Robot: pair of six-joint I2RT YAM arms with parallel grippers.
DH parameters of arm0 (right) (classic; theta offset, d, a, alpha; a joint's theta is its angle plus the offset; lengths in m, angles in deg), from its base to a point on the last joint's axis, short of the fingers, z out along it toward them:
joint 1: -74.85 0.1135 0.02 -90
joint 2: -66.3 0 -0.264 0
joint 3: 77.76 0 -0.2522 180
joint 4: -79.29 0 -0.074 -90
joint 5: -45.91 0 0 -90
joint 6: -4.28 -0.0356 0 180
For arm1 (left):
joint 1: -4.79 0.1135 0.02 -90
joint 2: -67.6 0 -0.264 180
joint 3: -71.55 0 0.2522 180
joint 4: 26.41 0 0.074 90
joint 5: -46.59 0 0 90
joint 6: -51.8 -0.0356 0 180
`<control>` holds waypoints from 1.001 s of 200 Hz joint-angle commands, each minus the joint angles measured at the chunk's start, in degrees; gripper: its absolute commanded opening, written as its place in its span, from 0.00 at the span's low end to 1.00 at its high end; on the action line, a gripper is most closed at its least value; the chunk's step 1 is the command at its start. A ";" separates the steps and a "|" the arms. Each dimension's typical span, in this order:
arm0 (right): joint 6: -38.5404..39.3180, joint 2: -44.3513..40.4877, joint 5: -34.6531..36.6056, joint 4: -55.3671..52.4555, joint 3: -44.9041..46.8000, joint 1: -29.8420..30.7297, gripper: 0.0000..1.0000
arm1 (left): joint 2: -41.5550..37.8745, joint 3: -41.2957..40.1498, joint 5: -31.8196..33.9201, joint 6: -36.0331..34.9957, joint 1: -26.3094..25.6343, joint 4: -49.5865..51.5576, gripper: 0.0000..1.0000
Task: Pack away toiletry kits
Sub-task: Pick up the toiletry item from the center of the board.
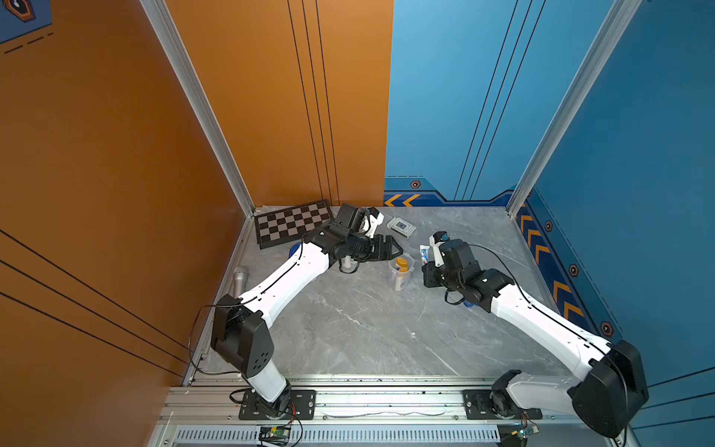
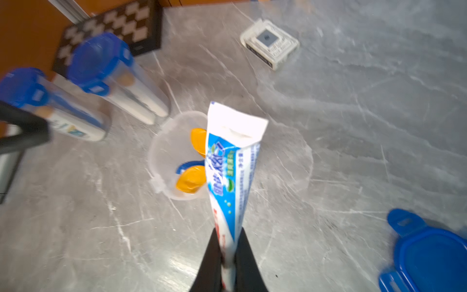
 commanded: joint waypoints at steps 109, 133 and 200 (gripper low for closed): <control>0.00 2.31 -5.04 4.32 -5.55 6.60 0.10 | 3.50 -2.14 -6.94 7.86 -1.66 -12.45 0.47; 0.09 1.91 -5.00 4.33 -5.59 6.60 0.11 | 2.94 -3.42 -6.81 8.37 -1.65 -13.62 0.23; -3.88 0.50 0.41 -1.83 -4.98 3.21 0.78 | 0.83 -5.52 -2.46 3.33 -0.44 -11.54 0.00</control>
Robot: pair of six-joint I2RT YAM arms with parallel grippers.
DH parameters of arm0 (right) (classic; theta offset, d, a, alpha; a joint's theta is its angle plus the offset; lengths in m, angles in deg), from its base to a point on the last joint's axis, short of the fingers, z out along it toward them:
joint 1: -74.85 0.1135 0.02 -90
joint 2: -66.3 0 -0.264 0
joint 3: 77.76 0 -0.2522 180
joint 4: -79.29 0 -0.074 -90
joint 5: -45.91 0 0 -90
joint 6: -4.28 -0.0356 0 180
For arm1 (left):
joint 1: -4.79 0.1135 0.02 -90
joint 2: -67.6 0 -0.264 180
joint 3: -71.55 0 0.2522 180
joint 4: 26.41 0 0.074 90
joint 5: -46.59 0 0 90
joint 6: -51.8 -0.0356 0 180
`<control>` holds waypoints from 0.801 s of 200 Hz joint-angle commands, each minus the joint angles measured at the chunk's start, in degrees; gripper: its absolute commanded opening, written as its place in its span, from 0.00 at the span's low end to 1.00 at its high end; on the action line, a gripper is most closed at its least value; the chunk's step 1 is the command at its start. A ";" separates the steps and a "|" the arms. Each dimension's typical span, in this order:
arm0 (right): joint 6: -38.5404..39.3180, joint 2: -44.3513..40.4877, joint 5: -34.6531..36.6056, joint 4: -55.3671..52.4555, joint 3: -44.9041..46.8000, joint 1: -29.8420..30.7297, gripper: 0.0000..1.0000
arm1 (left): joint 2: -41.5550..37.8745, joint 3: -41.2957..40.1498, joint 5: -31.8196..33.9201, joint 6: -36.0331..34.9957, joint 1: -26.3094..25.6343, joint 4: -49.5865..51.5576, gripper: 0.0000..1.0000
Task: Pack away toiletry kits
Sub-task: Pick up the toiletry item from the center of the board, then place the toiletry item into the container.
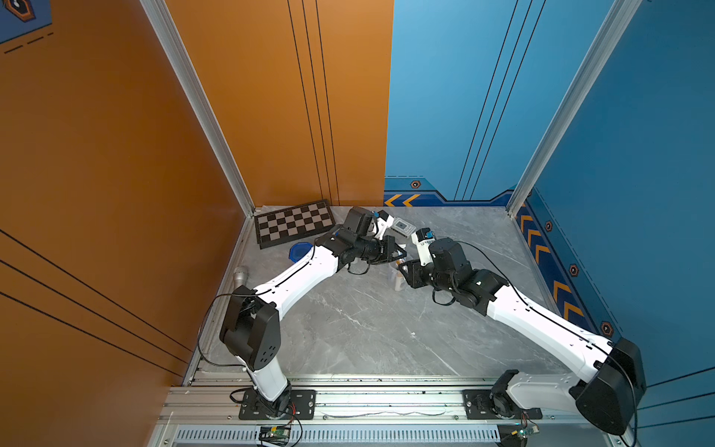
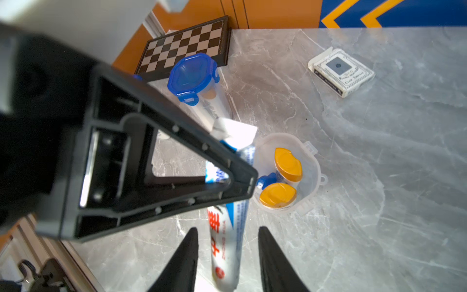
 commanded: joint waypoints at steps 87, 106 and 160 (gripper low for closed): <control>-10.30 -6.78 8.73 -28.30 -0.32 -24.64 1.00 | 1.33 5.31 29.59 -19.07 -4.56 2.65 0.00; -10.94 -8.20 8.53 -31.65 0.62 -28.96 1.00 | 3.05 7.11 32.45 -21.52 -5.74 2.60 0.00; -12.99 -10.52 7.48 -34.86 3.15 -35.00 1.00 | 6.39 7.81 40.44 -26.47 -9.13 1.08 0.00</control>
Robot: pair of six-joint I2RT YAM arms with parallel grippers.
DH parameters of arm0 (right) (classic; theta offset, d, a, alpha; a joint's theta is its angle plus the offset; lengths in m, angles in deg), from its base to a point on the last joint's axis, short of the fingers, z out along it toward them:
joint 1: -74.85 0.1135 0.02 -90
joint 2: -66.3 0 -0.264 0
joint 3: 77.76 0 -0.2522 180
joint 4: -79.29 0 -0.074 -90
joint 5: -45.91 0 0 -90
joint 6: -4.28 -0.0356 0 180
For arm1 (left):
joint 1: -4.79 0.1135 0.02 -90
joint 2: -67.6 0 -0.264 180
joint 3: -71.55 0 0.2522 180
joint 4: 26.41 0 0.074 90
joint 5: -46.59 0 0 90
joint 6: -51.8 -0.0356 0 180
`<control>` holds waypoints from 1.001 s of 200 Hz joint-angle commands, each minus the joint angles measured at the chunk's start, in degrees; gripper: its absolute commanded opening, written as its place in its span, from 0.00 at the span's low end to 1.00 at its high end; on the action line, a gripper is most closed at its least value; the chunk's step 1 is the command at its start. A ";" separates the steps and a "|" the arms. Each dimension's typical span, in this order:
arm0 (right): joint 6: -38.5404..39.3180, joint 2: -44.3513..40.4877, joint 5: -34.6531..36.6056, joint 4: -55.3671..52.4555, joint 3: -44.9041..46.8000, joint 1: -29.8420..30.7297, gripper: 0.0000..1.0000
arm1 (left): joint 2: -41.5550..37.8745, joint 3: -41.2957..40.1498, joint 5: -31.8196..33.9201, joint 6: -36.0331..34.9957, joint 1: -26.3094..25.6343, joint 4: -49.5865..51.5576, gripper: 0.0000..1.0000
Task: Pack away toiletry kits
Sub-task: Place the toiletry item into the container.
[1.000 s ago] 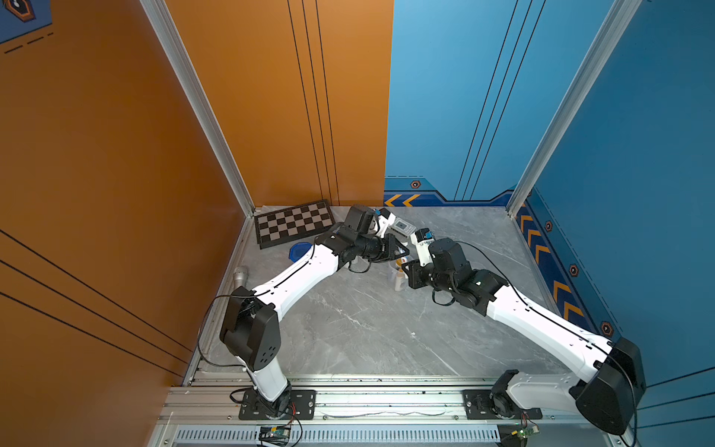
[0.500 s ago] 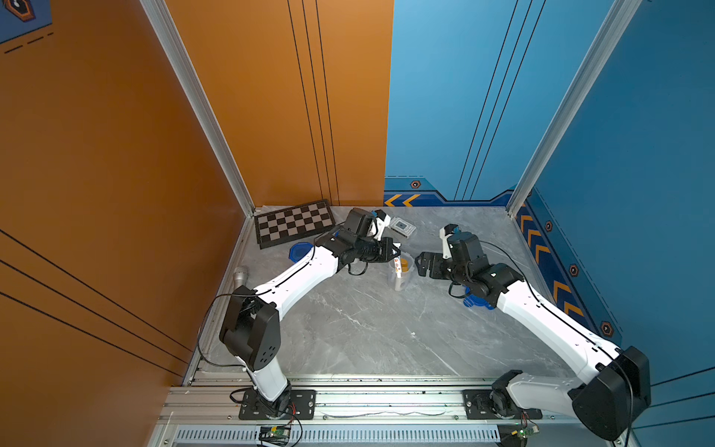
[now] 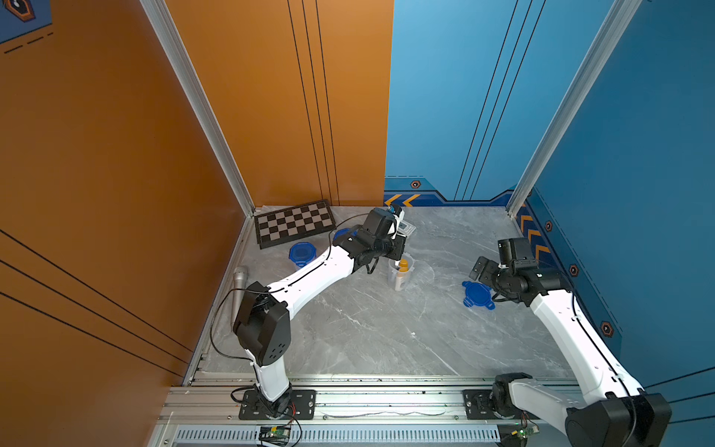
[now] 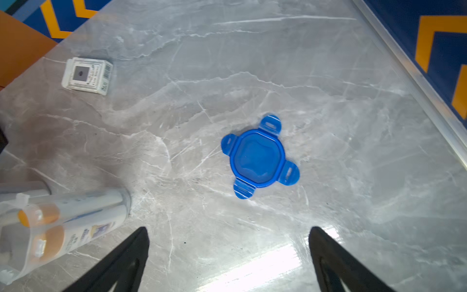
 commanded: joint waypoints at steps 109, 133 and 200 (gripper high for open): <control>-4.77 -1.81 -2.51 -5.69 6.58 -1.85 1.00 | 5.74 -2.69 13.94 -10.11 -4.24 -7.17 0.00; -5.04 -1.32 -3.61 -5.65 6.71 -1.86 1.00 | 5.39 -3.79 14.22 -9.99 -4.38 -7.38 0.07; -4.99 -0.30 -2.81 -5.57 6.66 -2.61 1.00 | 1.49 -5.36 12.94 -8.04 -4.66 -9.32 0.60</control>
